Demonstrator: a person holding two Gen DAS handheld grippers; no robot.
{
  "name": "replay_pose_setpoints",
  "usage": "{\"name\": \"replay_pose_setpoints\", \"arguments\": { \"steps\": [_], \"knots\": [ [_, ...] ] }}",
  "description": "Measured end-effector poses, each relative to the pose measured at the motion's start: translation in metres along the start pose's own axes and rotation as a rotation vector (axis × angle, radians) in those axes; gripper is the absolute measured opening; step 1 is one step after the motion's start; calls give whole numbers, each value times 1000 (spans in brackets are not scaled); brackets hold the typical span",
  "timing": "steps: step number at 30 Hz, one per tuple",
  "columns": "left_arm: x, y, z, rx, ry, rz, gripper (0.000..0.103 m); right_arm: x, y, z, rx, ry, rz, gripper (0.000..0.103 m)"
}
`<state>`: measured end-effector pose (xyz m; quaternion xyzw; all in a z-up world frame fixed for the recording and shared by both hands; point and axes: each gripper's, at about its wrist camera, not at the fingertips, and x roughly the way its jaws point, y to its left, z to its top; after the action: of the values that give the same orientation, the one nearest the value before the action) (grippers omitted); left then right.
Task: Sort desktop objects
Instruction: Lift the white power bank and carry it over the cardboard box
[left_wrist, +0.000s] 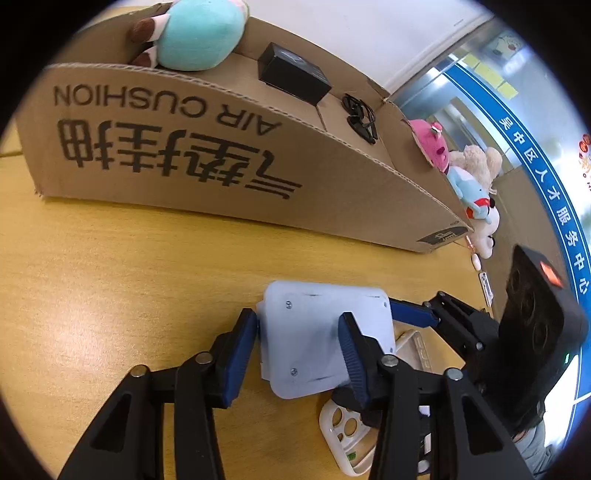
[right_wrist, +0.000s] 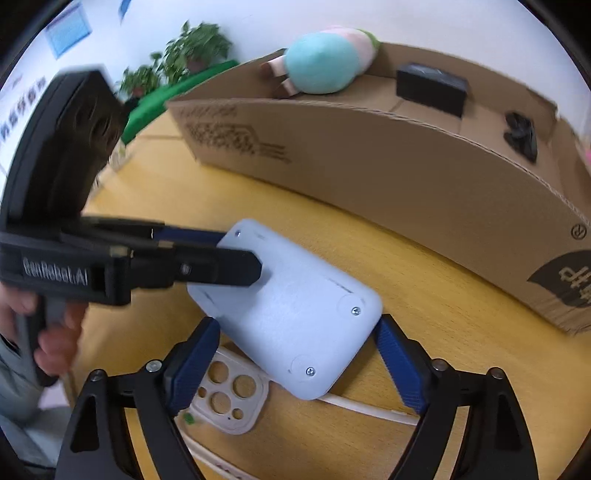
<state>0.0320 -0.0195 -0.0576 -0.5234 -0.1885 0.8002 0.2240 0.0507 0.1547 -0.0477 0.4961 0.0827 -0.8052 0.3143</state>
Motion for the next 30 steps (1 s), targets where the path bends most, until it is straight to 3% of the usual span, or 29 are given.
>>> {"name": "replay_pose_setpoints", "arguments": {
  "steps": [7, 16, 24, 30],
  "knots": [
    [-2, 1, -5, -7, 0, 4, 41, 0, 20, -12, -124, 7, -124, 79],
    [-16, -5, -6, -15, -40, -12, 41, -9, 18, -11, -60, -41, -149, 59],
    [-56, -35, 12, 51, -156, -18, 41, -44, 20, 8, -21, -154, -154, 57],
    [-93, -71, 46, 150, -271, -25, 42, -91, 26, 37, -44, -283, -214, 57]
  ]
}}
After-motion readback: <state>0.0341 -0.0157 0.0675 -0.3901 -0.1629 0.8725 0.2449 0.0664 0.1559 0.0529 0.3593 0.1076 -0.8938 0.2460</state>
